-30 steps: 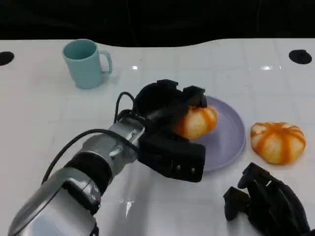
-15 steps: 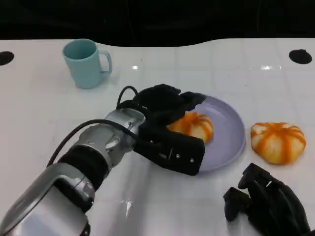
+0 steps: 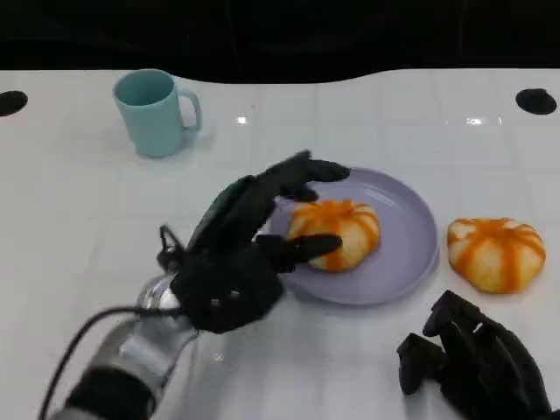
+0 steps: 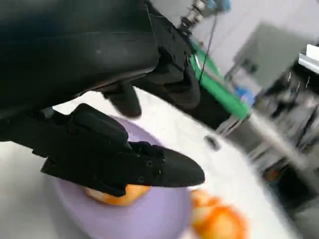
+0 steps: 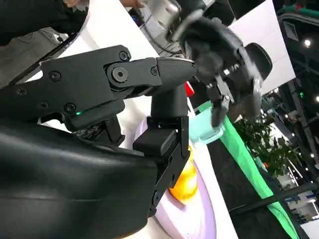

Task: Grasp the bread from the table and place it into the plate.

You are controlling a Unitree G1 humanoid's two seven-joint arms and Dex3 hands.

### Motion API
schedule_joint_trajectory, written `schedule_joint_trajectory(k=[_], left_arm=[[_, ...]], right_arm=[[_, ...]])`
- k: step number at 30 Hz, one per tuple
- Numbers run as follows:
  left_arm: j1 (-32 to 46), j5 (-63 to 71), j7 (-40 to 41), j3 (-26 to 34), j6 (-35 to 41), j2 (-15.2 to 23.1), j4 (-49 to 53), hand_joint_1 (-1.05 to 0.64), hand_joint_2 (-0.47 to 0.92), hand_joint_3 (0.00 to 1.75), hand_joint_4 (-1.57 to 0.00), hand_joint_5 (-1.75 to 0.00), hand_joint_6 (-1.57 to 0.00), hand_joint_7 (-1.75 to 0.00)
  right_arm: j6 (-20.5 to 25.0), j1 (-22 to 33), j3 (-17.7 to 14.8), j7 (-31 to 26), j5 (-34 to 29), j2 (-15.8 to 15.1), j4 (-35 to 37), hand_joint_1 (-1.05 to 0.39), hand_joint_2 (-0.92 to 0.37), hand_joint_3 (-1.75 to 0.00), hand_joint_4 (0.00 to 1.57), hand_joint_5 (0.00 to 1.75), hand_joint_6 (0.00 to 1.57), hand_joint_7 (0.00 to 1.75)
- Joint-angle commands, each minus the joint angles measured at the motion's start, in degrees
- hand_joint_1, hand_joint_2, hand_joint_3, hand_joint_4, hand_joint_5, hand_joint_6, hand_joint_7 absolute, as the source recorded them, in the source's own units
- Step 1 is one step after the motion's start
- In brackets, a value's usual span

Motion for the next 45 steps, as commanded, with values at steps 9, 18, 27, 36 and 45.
schedule_joint_trajectory(k=[9, 18, 27, 36, 45], left_arm=[[22.13, -35.35, -30.0, 6.46, 25.11, 1.45, -31.66, -0.64, 0.92, 0.38, -0.77, -1.75, -0.56, -1.74], [31.85, -40.7, -37.57, 9.26, 33.13, 2.0, -37.79, -0.67, 0.92, 0.3, -0.89, -1.75, -0.65, -1.75], [35.93, -41.8, -39.61, 11.36, 35.27, 0.22, -38.26, -0.66, 0.92, 0.27, -0.89, -1.75, -0.65, -1.75], [36.65, -41.67, -40.23, 13.05, 36.65, -0.59, -38.5, -0.67, 0.92, 0.26, -0.89, -1.75, -0.65, -1.75], [36.14, -41.23, -40.05, 13.67, 38.2, -0.93, -38.78, -0.67, 0.92, 0.26, -0.89, -1.75, -0.65, -1.75]], right_arm=[[0.44, 0.98, 0.09, -1.24, -0.21, -0.64, -0.98, -0.56, -0.92, -0.25, 0.78, 1.67, 0.68, 1.42], [0.96, 1.55, 0.21, -1.36, -0.09, -0.72, -2.02, -0.56, -0.92, -0.24, 0.79, 1.66, 0.68, 1.42], [0.62, 2.11, 0.18, -0.84, -0.03, -0.87, -2.41, -0.56, -0.92, -0.24, 0.78, 1.67, 0.68, 1.4], [0.17, 1.73, 0.1, -0.75, -0.2, -0.85, -1.81, -0.56, -0.92, -0.26, 0.78, 1.69, 0.7, 1.41], [0.33, 1.23, -0.12, -0.89, -0.09, -0.86, -1.42, -0.55, -0.92, -0.25, 0.78, 1.68, 0.7, 1.38]])
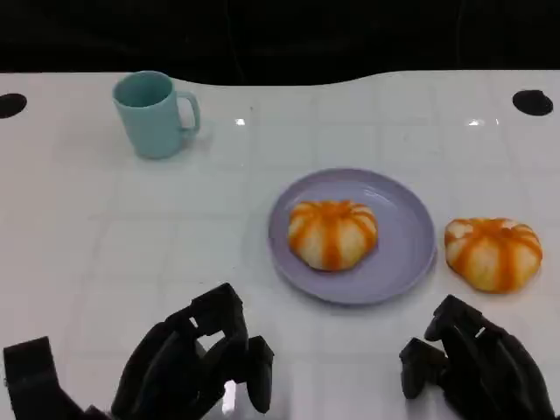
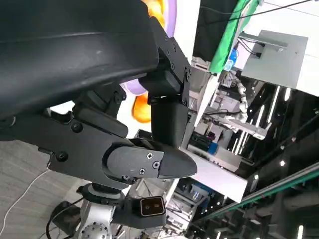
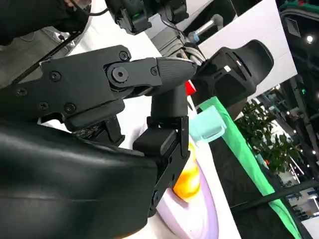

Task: Grasp the bread from the table and place it into the plate.

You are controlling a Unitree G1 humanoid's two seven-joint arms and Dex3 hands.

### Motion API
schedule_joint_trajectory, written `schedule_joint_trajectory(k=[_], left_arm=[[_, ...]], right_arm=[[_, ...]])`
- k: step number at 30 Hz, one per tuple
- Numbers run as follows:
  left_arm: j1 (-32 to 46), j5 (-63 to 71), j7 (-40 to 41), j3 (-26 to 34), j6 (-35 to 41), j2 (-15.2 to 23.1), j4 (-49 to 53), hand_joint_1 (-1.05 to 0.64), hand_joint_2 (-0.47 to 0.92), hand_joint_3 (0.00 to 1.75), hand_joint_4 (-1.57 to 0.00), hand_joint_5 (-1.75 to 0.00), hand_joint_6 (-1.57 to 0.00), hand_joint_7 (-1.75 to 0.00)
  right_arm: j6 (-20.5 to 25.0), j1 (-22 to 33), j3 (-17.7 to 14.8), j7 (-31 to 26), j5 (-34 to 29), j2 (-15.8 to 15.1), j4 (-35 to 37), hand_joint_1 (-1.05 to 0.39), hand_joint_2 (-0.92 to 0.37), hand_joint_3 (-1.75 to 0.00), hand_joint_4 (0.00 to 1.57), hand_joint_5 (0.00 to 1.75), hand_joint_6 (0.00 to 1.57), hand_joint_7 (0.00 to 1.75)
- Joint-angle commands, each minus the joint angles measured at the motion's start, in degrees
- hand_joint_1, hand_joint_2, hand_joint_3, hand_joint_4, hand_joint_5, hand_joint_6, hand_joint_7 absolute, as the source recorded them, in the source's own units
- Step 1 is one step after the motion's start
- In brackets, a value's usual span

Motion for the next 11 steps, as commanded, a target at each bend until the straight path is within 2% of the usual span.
schedule_joint_trajectory(k=[1, 11], left_arm=[[-0.07, -0.15, -0.31, 0.51, 1.37, 0.34, -0.82, -0.67, 0.92, 0.26, -0.89, -1.75, -0.65, -1.75], [-0.2, -0.31, -0.35, 0.87, 1.97, -0.07, -1.37, -0.66, 0.92, 0.25, -0.89, -1.75, -0.65, -1.75]], right_arm=[[-0.44, -0.17, -0.29, 0.06, 0.21, -0.77, 0.3, -0.55, -0.92, -0.26, 0.78, 1.68, 0.7, 1.38], [-0.32, -0.08, -0.19, -0.11, -0.04, -0.91, 0.06, -0.56, -0.92, -0.26, 0.78, 1.69, 0.7, 1.39]])
